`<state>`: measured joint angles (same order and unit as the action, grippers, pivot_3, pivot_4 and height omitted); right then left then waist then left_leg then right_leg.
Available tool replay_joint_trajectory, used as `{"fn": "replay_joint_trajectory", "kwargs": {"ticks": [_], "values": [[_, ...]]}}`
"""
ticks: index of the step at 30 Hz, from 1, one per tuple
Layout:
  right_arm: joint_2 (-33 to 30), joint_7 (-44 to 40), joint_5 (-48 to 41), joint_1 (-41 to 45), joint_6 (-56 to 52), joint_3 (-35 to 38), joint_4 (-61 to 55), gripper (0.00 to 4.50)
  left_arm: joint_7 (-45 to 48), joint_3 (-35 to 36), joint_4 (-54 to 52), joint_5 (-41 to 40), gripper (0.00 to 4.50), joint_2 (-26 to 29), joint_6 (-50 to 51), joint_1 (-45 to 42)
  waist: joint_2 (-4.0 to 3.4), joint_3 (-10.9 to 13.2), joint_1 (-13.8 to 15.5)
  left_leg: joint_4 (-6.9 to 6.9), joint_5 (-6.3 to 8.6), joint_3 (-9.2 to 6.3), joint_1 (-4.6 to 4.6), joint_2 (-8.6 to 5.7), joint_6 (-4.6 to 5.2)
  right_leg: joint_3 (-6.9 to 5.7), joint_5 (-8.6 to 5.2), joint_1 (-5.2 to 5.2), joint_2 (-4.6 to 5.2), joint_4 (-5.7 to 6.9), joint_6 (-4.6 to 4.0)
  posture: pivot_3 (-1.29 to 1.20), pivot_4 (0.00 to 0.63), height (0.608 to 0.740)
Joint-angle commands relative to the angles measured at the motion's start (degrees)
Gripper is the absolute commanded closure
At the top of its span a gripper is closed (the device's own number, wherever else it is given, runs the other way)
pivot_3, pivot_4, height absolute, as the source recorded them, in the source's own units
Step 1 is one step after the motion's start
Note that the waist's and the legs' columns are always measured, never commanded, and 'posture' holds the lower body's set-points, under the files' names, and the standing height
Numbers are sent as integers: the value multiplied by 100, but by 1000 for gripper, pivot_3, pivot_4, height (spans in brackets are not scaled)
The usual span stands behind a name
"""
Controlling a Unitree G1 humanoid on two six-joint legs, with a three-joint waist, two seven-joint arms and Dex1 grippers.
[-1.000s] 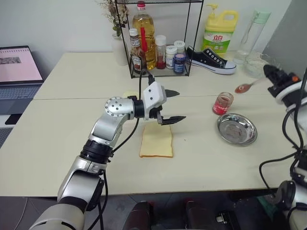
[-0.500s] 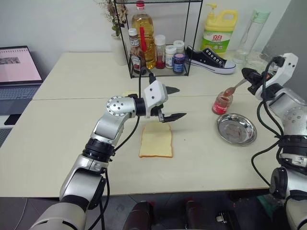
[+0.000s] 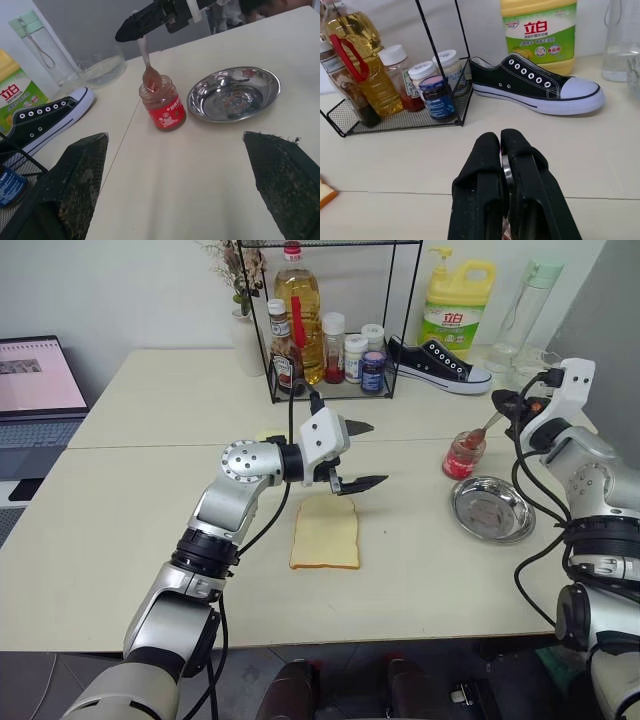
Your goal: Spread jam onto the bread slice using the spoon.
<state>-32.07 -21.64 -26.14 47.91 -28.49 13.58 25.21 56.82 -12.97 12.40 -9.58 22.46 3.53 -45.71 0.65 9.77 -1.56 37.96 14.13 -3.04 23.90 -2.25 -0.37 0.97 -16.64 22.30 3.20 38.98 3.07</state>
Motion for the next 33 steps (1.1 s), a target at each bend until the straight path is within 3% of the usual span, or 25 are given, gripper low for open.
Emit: {"fn": "replay_joint_trajectory", "kwargs": {"ticks": [1, 8, 16, 33], "values": [[-4, -244, 370, 108, 468, -221, -63, 4471, -76, 175, -241, -17, 0, 28, 12, -117, 0, 0, -1, 0, 0, 0, 0, 0, 0, 1, 0, 0, 0, 0, 0, 0, 150, 740], [97, -531, 1202, -8, 1192, -845, 249, 4471, -106, 219, -287, -67, 0, 22, 121, -179, 0, 0, -7, 0, -1, 0, -1, 0, -1, 0, 0, 0, 0, 0, 0, 0, 150, 740], [153, -677, 1294, -87, 1140, -780, 338, 4471, -93, 264, -362, -48, 0, 66, 177, -107, 0, 0, -6, 1, -1, -1, -1, 0, -3, 0, 0, 0, 0, 0, 0, 0, 150, 740], [561, 291, -230, 309, -708, 996, 86, 4471, -81, 257, -318, -52, 0, 39, 199, -147, 0, 0, -6, 0, -1, -1, 0, -1, -2, 1, 0, 1, 1, 2, 0, 0, 150, 740]]}}
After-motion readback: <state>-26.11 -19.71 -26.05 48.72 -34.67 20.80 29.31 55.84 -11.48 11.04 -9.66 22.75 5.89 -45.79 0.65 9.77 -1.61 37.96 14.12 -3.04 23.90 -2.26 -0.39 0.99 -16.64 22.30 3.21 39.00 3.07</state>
